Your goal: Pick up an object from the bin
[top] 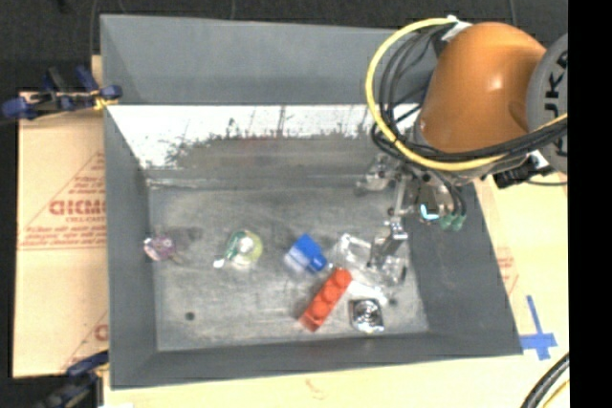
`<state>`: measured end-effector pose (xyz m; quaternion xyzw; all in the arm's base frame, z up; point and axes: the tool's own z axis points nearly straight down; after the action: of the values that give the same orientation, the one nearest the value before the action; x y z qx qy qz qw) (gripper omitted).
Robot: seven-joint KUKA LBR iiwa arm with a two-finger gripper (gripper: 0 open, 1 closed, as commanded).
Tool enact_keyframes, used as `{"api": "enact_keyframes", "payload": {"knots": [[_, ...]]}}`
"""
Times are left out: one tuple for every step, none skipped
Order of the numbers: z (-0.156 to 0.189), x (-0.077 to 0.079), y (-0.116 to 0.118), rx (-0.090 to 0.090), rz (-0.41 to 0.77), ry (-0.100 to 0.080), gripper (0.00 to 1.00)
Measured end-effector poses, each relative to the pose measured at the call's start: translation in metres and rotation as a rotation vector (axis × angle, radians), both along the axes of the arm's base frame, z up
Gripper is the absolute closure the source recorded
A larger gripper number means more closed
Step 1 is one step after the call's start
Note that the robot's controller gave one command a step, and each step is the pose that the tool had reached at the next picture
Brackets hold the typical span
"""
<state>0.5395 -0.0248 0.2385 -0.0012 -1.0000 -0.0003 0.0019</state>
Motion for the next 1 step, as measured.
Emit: {"api": "enact_keyframes", "payload": {"knots": [[-0.1289,-0.0498,-0.0552,-0.004,0.094,-0.014,0.0]]}}
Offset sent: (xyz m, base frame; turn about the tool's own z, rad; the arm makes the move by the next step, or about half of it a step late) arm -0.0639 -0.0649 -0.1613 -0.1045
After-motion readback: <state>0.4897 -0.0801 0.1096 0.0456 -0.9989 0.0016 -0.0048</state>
